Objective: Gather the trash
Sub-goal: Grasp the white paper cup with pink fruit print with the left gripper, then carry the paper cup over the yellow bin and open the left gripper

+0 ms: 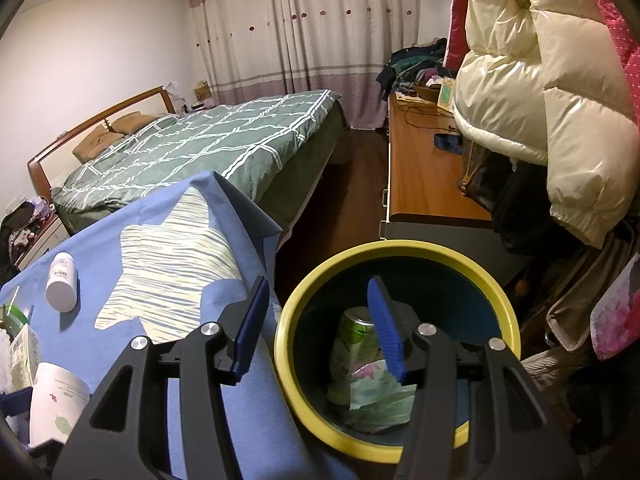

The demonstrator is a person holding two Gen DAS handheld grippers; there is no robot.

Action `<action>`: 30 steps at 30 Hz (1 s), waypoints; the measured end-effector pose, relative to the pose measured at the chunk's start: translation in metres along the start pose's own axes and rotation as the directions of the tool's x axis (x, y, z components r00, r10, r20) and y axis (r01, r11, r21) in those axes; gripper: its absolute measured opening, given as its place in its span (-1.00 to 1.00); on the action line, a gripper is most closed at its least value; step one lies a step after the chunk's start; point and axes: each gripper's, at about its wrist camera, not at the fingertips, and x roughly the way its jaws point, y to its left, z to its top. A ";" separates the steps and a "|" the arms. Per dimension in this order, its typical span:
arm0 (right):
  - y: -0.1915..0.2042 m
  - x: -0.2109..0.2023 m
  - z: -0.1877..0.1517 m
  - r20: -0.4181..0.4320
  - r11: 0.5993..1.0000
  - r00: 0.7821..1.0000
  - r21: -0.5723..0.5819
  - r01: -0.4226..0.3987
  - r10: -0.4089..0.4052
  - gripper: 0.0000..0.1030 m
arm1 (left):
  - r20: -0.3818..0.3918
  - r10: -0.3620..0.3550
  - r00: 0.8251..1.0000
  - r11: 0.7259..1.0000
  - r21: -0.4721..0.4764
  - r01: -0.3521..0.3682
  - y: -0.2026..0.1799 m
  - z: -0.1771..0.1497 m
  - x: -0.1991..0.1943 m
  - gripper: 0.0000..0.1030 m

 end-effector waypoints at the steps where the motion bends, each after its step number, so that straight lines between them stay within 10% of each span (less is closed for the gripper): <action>1: 0.000 0.000 0.000 -0.002 1.000 1.000 0.001 -0.003 0.003 -0.03 | -0.013 0.018 1.000 1.000 0.005 -0.018 -0.001 0.002 0.003 0.78; 11: 0.000 0.003 -0.001 -0.019 1.000 0.999 0.000 -0.028 0.028 0.00 | -0.110 0.073 0.991 0.996 0.052 -0.068 0.000 0.007 0.023 0.62; 30: -0.007 0.002 -0.002 -0.016 0.999 0.999 0.025 -0.033 0.034 0.01 | -0.005 0.075 0.997 0.989 0.130 -0.074 -0.017 0.015 -0.005 0.18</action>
